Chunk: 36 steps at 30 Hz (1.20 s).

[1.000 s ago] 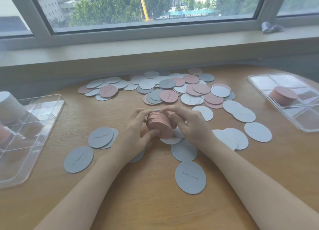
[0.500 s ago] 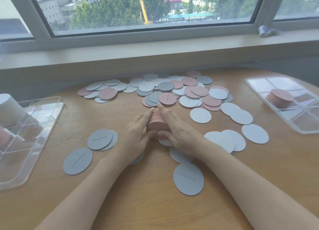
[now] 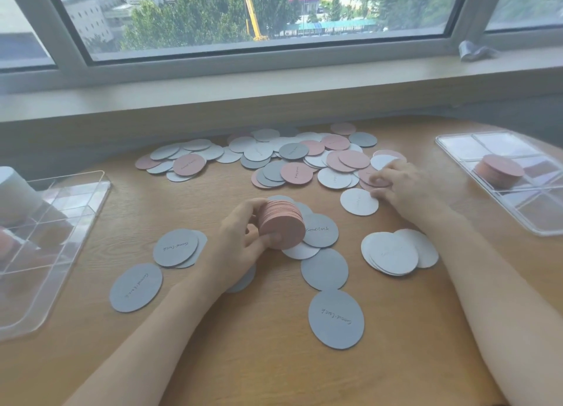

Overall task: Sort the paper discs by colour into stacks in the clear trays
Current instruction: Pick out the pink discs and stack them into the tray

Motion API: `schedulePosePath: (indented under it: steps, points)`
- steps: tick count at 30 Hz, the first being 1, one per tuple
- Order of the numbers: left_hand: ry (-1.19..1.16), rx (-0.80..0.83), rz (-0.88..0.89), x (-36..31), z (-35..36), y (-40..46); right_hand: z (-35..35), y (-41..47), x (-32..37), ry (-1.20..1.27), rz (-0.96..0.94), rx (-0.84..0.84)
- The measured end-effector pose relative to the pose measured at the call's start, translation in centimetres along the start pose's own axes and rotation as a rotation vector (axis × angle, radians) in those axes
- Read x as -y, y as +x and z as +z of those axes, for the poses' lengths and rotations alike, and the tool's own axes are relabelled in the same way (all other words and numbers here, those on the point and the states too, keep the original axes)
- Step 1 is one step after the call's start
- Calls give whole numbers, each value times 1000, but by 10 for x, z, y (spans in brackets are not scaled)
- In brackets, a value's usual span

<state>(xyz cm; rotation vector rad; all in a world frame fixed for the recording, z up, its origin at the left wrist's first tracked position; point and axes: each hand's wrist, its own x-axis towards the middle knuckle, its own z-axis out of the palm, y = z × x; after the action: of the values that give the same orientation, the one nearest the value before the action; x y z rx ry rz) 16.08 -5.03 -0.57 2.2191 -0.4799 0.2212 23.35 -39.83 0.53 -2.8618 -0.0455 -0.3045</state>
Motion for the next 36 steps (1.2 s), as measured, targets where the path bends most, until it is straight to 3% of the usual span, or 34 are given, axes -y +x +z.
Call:
schedulePosePath:
  steps: [8,16,27,31,36]
  points:
    - [9,13,-6,-3,-3,-1,2,0,-7,1,-47,-66]
    - [4,28,-14,-5,-4,-2,-2,-4,-18,110,-56,-2]
    - [-9,35,-23,-3,-4,-2,14,-6,-4,-62,-96,-418]
    - [-8,33,-21,-4,-4,-2,11,-7,-1,-60,-163,-587]
    - [-6,35,-21,-3,-5,-2,6,-12,6,37,-205,-664]
